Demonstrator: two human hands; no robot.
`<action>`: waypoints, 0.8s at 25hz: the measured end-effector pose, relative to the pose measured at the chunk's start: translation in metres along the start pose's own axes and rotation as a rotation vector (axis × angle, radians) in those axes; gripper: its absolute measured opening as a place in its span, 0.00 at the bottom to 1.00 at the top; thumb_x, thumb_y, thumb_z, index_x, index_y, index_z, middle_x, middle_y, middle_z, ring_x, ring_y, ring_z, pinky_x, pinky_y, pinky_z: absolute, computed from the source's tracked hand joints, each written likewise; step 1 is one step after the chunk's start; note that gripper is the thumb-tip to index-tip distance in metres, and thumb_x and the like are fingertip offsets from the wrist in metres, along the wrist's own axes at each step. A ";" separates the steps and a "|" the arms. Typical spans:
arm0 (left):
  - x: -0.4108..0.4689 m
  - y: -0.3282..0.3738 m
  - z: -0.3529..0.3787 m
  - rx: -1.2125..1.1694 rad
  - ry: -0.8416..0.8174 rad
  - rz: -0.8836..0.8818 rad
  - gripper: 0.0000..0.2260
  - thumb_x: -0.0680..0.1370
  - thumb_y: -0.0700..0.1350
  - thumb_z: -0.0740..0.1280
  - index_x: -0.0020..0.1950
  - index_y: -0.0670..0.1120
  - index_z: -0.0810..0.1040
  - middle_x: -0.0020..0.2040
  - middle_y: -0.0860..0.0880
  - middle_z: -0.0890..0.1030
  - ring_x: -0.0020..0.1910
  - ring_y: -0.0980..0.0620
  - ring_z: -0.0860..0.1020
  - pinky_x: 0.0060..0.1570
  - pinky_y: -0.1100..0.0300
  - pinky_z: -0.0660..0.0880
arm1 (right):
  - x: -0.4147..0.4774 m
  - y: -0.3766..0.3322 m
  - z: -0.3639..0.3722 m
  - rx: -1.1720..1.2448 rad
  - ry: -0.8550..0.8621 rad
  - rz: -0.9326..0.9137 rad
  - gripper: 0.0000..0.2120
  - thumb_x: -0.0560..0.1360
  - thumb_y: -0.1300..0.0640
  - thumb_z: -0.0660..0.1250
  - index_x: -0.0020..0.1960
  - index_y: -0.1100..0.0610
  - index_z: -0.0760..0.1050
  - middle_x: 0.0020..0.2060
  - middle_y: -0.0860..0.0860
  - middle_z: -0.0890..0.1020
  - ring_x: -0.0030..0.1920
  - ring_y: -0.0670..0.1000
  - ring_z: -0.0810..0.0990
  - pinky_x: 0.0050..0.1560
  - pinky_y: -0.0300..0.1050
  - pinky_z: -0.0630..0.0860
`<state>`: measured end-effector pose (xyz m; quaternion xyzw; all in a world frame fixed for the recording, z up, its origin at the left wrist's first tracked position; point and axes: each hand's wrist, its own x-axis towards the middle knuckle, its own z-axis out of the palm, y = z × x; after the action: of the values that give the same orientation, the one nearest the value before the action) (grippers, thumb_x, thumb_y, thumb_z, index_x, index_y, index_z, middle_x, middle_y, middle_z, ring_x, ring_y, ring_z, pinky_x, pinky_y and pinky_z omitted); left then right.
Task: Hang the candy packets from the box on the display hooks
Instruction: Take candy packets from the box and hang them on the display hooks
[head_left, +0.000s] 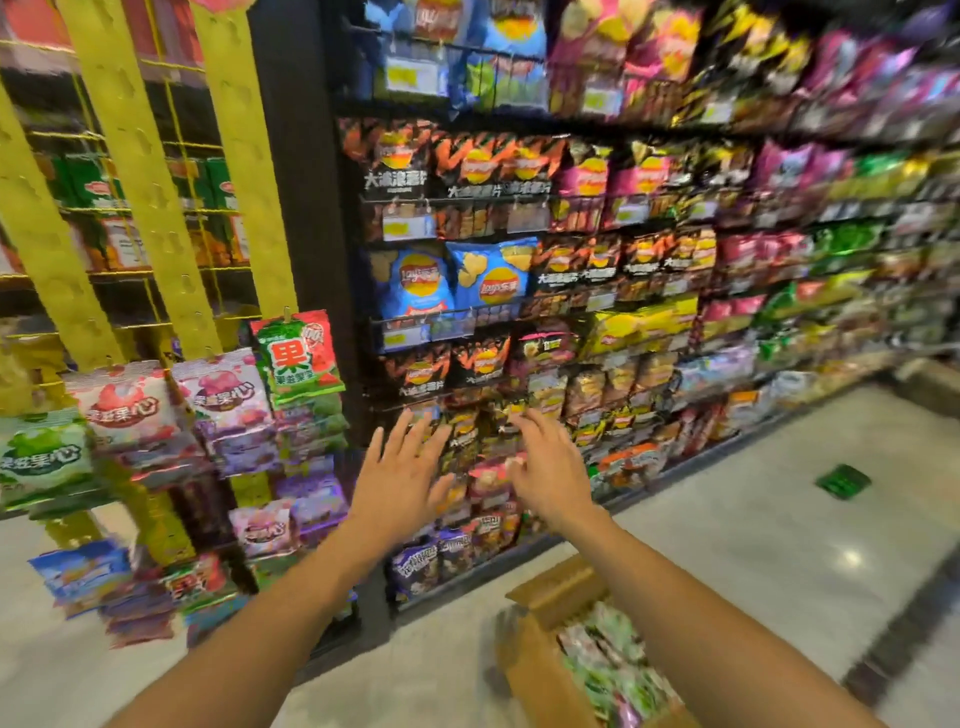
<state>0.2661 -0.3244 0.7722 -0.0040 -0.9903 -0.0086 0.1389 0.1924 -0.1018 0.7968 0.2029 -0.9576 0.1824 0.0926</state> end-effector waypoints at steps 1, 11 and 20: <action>0.009 0.024 0.005 -0.009 -0.011 0.036 0.31 0.81 0.65 0.51 0.81 0.53 0.67 0.82 0.46 0.65 0.82 0.41 0.59 0.77 0.36 0.62 | -0.008 0.025 -0.008 -0.013 0.009 0.031 0.30 0.80 0.50 0.67 0.80 0.51 0.63 0.80 0.50 0.63 0.80 0.54 0.59 0.77 0.56 0.66; 0.106 0.186 0.071 -0.096 -0.119 0.320 0.30 0.83 0.66 0.49 0.84 0.55 0.58 0.85 0.48 0.55 0.85 0.44 0.50 0.81 0.39 0.53 | -0.047 0.208 -0.049 -0.060 0.043 0.366 0.23 0.80 0.50 0.66 0.75 0.50 0.69 0.77 0.50 0.68 0.77 0.55 0.65 0.75 0.57 0.68; 0.231 0.246 0.149 -0.195 -0.275 0.473 0.29 0.86 0.61 0.52 0.85 0.54 0.51 0.86 0.49 0.48 0.85 0.44 0.45 0.81 0.39 0.47 | 0.025 0.320 -0.021 -0.050 0.018 0.494 0.21 0.81 0.49 0.64 0.73 0.50 0.73 0.75 0.51 0.69 0.74 0.55 0.69 0.72 0.56 0.70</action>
<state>0.0058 -0.0747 0.6965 -0.2492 -0.9659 -0.0705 0.0007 0.0365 0.1694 0.7223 -0.0414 -0.9815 0.1775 0.0588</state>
